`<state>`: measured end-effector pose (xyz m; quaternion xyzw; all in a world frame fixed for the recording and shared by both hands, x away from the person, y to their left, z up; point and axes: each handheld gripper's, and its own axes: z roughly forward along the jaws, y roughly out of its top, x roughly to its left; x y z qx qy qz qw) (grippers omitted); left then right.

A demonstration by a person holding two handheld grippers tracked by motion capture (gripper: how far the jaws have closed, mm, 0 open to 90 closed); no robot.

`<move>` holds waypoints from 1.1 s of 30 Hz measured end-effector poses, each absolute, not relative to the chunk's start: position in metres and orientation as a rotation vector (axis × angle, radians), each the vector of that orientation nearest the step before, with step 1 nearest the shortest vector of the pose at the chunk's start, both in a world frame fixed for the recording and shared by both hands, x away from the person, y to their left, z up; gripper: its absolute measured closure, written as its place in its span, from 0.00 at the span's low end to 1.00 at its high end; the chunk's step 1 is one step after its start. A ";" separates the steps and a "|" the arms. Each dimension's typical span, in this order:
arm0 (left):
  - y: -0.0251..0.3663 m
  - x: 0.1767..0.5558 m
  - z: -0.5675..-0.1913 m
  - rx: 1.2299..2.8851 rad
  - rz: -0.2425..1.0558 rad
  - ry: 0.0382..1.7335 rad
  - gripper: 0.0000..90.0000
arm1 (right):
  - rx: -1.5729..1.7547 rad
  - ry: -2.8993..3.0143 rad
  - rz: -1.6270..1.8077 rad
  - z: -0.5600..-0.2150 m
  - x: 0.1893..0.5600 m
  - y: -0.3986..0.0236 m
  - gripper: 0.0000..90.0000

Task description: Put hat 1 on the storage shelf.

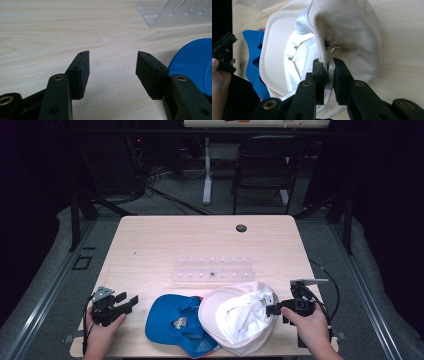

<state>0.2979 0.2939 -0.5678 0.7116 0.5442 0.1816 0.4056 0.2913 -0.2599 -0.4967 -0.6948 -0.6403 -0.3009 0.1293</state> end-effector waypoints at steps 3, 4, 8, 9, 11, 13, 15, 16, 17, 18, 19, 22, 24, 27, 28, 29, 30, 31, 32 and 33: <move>0.294 0.298 -0.568 1.798 0.457 1.374 0.50 | -2.028 -1.897 -0.835 -0.490 0.295 -0.254 0.90; 0.294 0.298 -0.568 1.797 0.458 1.373 0.50 | -2.016 -1.921 -0.815 -0.488 0.297 -0.253 0.90; 0.293 0.298 -0.568 1.804 0.454 1.367 0.50 | -2.009 -1.959 -0.771 -0.480 0.303 -0.247 0.90; 0.293 0.298 -0.568 1.804 0.454 1.368 0.50 | -2.013 -1.965 -0.766 -0.478 0.304 -0.245 0.90; 0.293 0.298 -0.568 1.804 0.457 1.371 0.50 | -2.000 -1.991 -0.743 -0.471 0.307 -0.241 0.90; 0.293 0.298 -0.568 1.804 0.457 1.371 0.50 | -1.985 -2.002 -0.730 -0.466 0.310 -0.237 0.90; 0.293 0.298 -0.568 1.804 0.457 1.371 0.50 | -1.994 -2.005 -0.730 -0.460 0.311 -0.232 0.90; 0.293 0.298 -0.568 1.804 0.457 1.371 0.50 | -1.994 -2.005 -0.730 -0.460 0.311 -0.232 0.90; 0.293 0.298 -0.568 1.803 0.457 1.371 0.50 | -1.972 -2.025 -0.703 -0.453 0.314 -0.228 0.91; 0.293 0.298 -0.568 1.803 0.457 1.371 0.50 | -1.972 -2.025 -0.703 -0.453 0.314 -0.228 0.91; 0.293 0.298 -0.568 1.804 0.457 1.371 0.50 | -1.966 -2.018 -0.702 -0.446 0.317 -0.225 0.91; 0.293 0.298 -0.568 1.807 0.454 1.371 0.50 | -1.958 -2.028 -0.680 -0.437 0.321 -0.220 0.91; 0.293 0.298 -0.568 1.807 0.454 1.370 0.50 | -1.957 -2.035 -0.674 -0.433 0.322 -0.218 0.91; 0.293 0.298 -0.568 1.804 0.453 1.368 0.50 | -1.954 -2.029 -0.661 -0.422 0.326 -0.213 0.91; 0.293 0.298 -0.568 1.804 0.453 1.368 0.50 | -1.960 -1.994 -0.689 -0.420 0.327 -0.210 0.91; 0.294 0.298 -0.568 1.804 0.454 1.368 0.50 | -1.946 -1.999 -0.684 -0.416 0.328 -0.210 0.91; 0.294 0.298 -0.568 1.801 0.454 1.370 0.50 | -1.946 -1.999 -0.684 -0.416 0.328 -0.210 0.91; 0.294 0.298 -0.568 1.797 0.453 1.371 0.50 | -1.939 -1.974 -0.701 -0.410 0.330 -0.208 0.91; 0.294 0.298 -0.568 1.797 0.453 1.371 0.50 | -1.939 -1.974 -0.701 -0.410 0.330 -0.208 0.91; 0.294 0.298 -0.568 1.799 0.452 1.373 0.50 | -1.925 -1.955 -0.715 -0.404 0.331 -0.208 0.91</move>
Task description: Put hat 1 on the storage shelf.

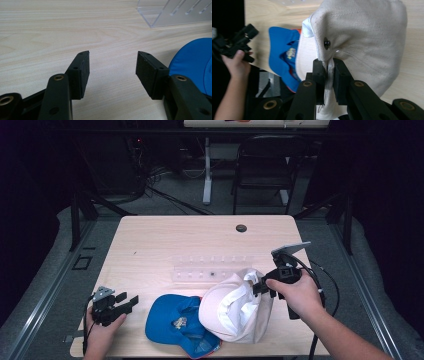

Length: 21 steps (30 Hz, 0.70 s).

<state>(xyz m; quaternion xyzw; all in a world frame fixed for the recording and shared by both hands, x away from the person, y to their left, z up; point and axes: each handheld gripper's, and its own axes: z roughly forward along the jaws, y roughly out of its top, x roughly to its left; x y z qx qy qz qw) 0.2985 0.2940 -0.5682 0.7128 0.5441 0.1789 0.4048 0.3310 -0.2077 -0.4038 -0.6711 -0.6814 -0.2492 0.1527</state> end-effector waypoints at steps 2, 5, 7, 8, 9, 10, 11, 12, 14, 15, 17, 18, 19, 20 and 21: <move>0.294 0.298 -0.568 1.799 0.450 1.375 0.50 | -1.932 -1.926 -0.738 -0.398 0.332 -0.206 0.91; 0.294 0.298 -0.568 1.796 0.450 1.377 0.50 | -1.910 -1.924 -0.752 -0.388 0.333 -0.205 0.91; 0.295 0.298 -0.568 1.800 0.444 1.377 0.50 | -1.905 -1.920 -0.757 -0.385 0.333 -0.204 0.91; 0.295 0.299 -0.568 1.797 0.447 1.379 0.50 | -1.890 -1.916 -0.759 -0.379 0.333 -0.203 0.91; 0.295 0.299 -0.568 1.797 0.447 1.379 0.50 | -1.872 -1.918 -0.752 -0.377 0.334 -0.203 0.91; 0.295 0.299 -0.567 1.811 0.436 1.381 0.50 | -1.881 -1.887 -0.767 -0.376 0.334 -0.201 0.91; 0.295 0.299 -0.567 1.811 0.436 1.381 0.50 | -1.877 -1.867 -0.779 -0.374 0.334 -0.201 0.91; 0.295 0.299 -0.568 1.798 0.449 1.382 0.50 | -1.877 -1.867 -0.779 -0.374 0.334 -0.201 0.91; 0.295 0.299 -0.568 1.807 0.435 1.379 0.50 | -1.863 -1.882 -0.780 -0.370 0.335 -0.200 0.91; 0.296 0.299 -0.568 1.807 0.436 1.379 0.50 | -1.864 -1.872 -0.787 -0.367 0.335 -0.198 0.91; 0.296 0.299 -0.568 1.806 0.436 1.380 0.50 | -1.844 -1.865 -0.800 -0.364 0.336 -0.198 0.91; 0.296 0.299 -0.568 1.806 0.437 1.381 0.50 | -1.822 -1.838 -0.827 -0.360 0.336 -0.197 0.91; 0.296 0.299 -0.568 1.805 0.437 1.381 0.50 | -1.807 -1.832 -0.829 -0.358 0.337 -0.197 0.91; 0.296 0.299 -0.568 1.805 0.437 1.381 0.50 | -1.798 -1.816 -0.841 -0.357 0.337 -0.197 0.91; 0.296 0.299 -0.568 1.805 0.437 1.380 0.50 | -1.787 -1.807 -0.865 -0.356 0.337 -0.197 0.91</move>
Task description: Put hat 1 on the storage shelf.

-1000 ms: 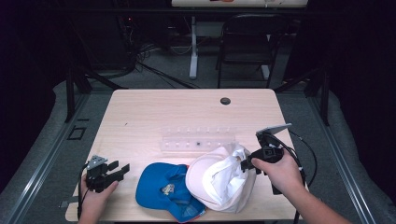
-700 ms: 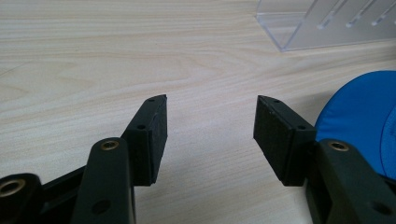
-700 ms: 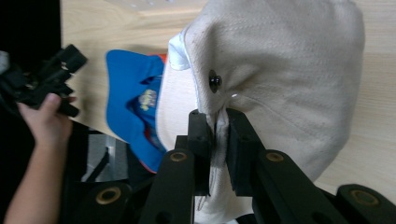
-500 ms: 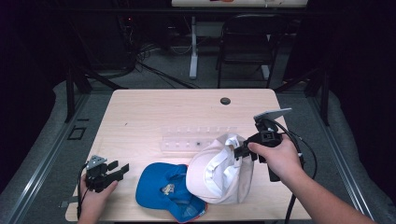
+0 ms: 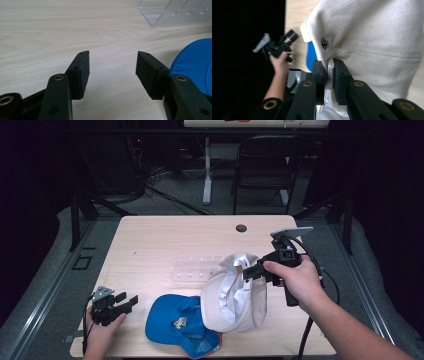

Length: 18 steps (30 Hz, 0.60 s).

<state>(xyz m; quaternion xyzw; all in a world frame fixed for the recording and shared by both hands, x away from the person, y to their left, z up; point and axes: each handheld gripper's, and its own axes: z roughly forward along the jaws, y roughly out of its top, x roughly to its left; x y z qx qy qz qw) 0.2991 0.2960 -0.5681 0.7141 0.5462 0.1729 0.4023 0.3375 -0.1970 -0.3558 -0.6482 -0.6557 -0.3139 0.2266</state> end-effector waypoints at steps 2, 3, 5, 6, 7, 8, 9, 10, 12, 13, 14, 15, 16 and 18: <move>0.296 0.299 -0.568 1.807 0.438 1.380 0.50 | -1.767 -1.789 -0.881 -0.354 0.338 -0.197 0.91; 0.296 0.299 -0.568 1.807 0.438 1.380 0.50 | -1.767 -1.789 -0.881 -0.354 0.338 -0.197 0.91; 0.296 0.300 -0.569 1.806 0.439 1.380 0.50 | -1.748 -1.774 -0.896 -0.352 0.339 -0.197 0.91; 0.295 0.300 -0.569 1.798 0.449 1.382 0.50 | -1.734 -1.764 -0.904 -0.352 0.340 -0.197 0.91; 0.295 0.300 -0.570 1.794 0.451 1.381 0.50 | -1.729 -1.738 -0.932 -0.352 0.341 -0.195 0.91; 0.295 0.300 -0.570 1.794 0.451 1.381 0.50 | -1.727 -1.727 -0.934 -0.351 0.341 -0.195 0.91; 0.295 0.300 -0.570 1.794 0.451 1.381 0.50 | -1.714 -1.729 -0.935 -0.351 0.342 -0.195 0.91; 0.295 0.300 -0.570 1.796 0.451 1.380 0.50 | -1.709 -1.727 -0.944 -0.351 0.342 -0.196 0.91; 0.295 0.300 -0.570 1.793 0.450 1.381 0.50 | -1.709 -1.700 -0.967 -0.349 0.343 -0.197 0.91; 0.295 0.300 -0.570 1.794 0.450 1.380 0.50 | -1.709 -1.700 -0.967 -0.349 0.343 -0.197 0.91; 0.295 0.300 -0.570 1.794 0.450 1.376 0.50 | -1.701 -1.695 -0.975 -0.349 0.344 -0.199 0.91; 0.295 0.300 -0.569 1.796 0.447 1.374 0.50 | -1.703 -1.684 -0.983 -0.348 0.344 -0.200 0.91; 0.295 0.300 -0.569 1.802 0.448 1.373 0.50 | -1.703 -1.676 -0.992 -0.347 0.345 -0.202 0.91; 0.294 0.300 -0.569 1.799 0.445 1.368 0.50 | -1.704 -1.652 -1.020 -0.345 0.346 -0.205 0.91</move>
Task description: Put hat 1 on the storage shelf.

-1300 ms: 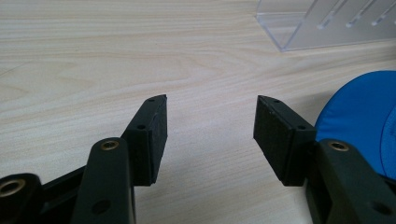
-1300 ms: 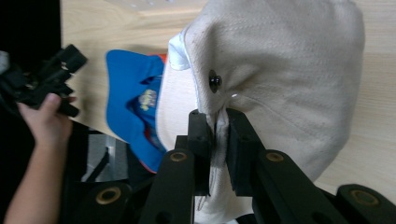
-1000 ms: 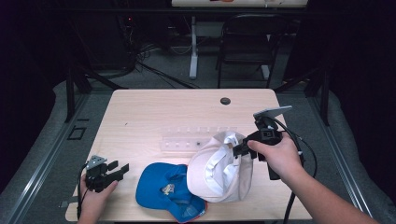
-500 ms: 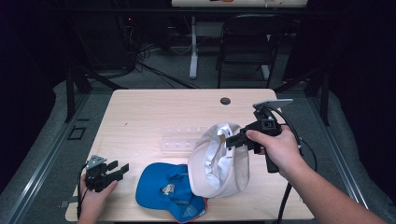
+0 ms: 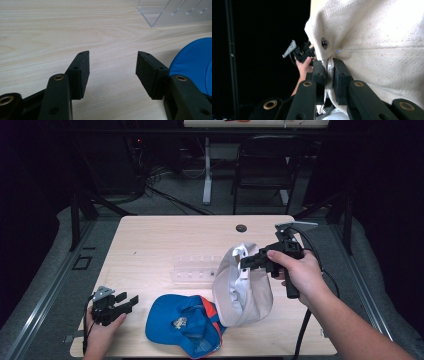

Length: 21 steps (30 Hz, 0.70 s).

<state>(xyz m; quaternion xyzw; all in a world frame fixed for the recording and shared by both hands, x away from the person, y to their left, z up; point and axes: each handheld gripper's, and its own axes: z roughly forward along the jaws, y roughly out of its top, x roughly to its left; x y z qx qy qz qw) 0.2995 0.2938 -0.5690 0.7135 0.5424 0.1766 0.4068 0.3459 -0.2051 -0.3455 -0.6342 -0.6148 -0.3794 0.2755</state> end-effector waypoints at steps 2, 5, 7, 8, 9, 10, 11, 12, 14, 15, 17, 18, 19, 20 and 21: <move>0.293 0.299 -0.569 1.804 0.447 1.367 0.50 | -1.698 -1.625 -1.052 -0.342 0.348 -0.209 0.91; 0.291 0.299 -0.568 1.806 0.449 1.360 0.50 | -1.690 -1.612 -1.074 -0.340 0.349 -0.209 0.91; 0.290 0.298 -0.568 1.810 0.451 1.352 0.50 | -1.673 -1.596 -1.101 -0.338 0.352 -0.210 0.91; 0.289 0.298 -0.568 1.813 0.456 1.349 0.50 | -1.670 -1.573 -1.126 -0.336 0.354 -0.209 0.91; 0.288 0.298 -0.568 1.815 0.455 1.347 0.50 | -1.657 -1.566 -1.135 -0.336 0.356 -0.209 0.91; 0.288 0.298 -0.568 1.815 0.455 1.347 0.50 | -1.657 -1.566 -1.135 -0.336 0.356 -0.209 0.91; 0.288 0.298 -0.568 1.820 0.453 1.347 0.50 | -1.644 -1.552 -1.150 -0.335 0.360 -0.207 0.91; 0.288 0.298 -0.568 1.820 0.453 1.347 0.50 | -1.641 -1.544 -1.160 -0.335 0.362 -0.206 0.91; 0.287 0.298 -0.568 1.820 0.458 1.340 0.50 | -1.631 -1.530 -1.179 -0.333 0.365 -0.205 0.91; 0.287 0.298 -0.567 1.821 0.459 1.338 0.50 | -1.631 -1.530 -1.179 -0.333 0.365 -0.205 0.91; 0.287 0.298 -0.567 1.823 0.459 1.336 0.50 | -1.631 -1.520 -1.191 -0.330 0.369 -0.203 0.91; 0.287 0.298 -0.567 1.823 0.459 1.336 0.50 | -1.625 -1.519 -1.199 -0.330 0.370 -0.202 0.91; 0.287 0.298 -0.567 1.823 0.460 1.335 0.50 | -1.623 -1.513 -1.211 -0.327 0.373 -0.200 0.91; 0.287 0.298 -0.567 1.824 0.460 1.333 0.50 | -1.620 -1.511 -1.218 -0.326 0.375 -0.199 0.91; 0.287 0.297 -0.567 1.828 0.462 1.334 0.50 | -1.618 -1.506 -1.224 -0.325 0.376 -0.198 0.91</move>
